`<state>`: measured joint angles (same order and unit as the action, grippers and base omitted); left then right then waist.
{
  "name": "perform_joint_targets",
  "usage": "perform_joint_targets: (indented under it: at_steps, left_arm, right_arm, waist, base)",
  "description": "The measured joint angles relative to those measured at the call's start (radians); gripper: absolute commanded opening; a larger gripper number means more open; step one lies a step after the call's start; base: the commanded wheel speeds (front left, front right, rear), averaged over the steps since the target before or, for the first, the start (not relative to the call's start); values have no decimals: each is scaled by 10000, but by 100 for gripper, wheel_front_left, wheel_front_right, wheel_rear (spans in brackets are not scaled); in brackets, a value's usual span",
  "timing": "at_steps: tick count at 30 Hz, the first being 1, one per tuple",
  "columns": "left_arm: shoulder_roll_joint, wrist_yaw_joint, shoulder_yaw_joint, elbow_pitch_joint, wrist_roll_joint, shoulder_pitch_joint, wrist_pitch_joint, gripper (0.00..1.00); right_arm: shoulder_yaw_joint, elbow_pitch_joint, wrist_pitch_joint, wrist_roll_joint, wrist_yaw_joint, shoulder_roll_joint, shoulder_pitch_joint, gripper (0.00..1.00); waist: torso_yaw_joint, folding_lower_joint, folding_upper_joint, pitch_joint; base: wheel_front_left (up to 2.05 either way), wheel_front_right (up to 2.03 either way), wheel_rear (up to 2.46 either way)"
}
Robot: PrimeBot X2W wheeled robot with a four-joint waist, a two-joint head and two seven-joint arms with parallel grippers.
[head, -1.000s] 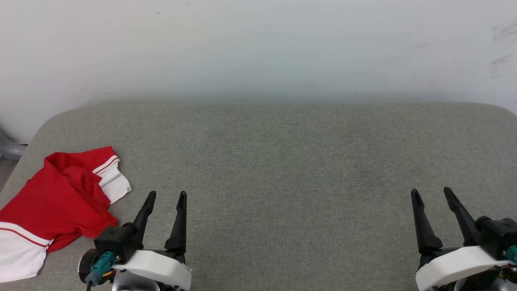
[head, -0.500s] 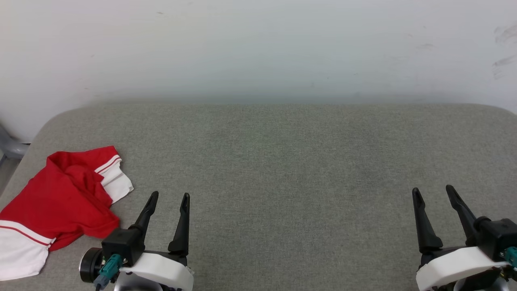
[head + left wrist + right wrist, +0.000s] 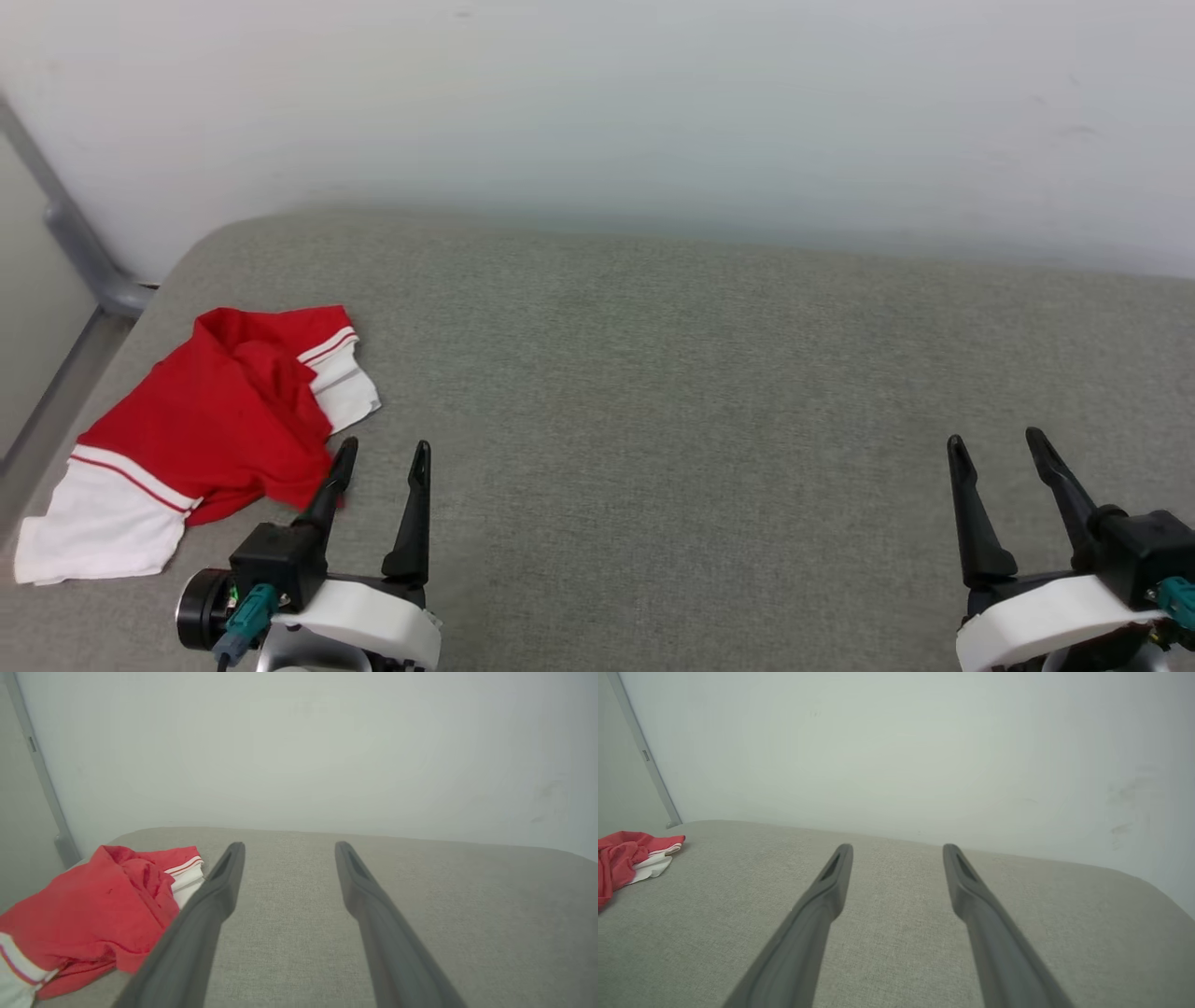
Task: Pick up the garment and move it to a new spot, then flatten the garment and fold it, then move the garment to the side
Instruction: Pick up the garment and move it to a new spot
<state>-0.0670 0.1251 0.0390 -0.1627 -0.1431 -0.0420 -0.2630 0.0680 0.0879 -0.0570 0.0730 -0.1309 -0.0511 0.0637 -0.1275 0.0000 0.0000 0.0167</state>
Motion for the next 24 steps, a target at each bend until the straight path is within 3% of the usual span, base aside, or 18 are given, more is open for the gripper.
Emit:
perform_joint_targets:
  at_steps: [24]
  left_arm:
    - [-196, -31, -631, -196, 249, -88, 0, 100]
  right_arm:
    - [-690, -462, -217, 128, -2, 4, -396, 100]
  waist:
    - [-3564, 0, 0, -139]
  base:
    - [0, 0, 0]
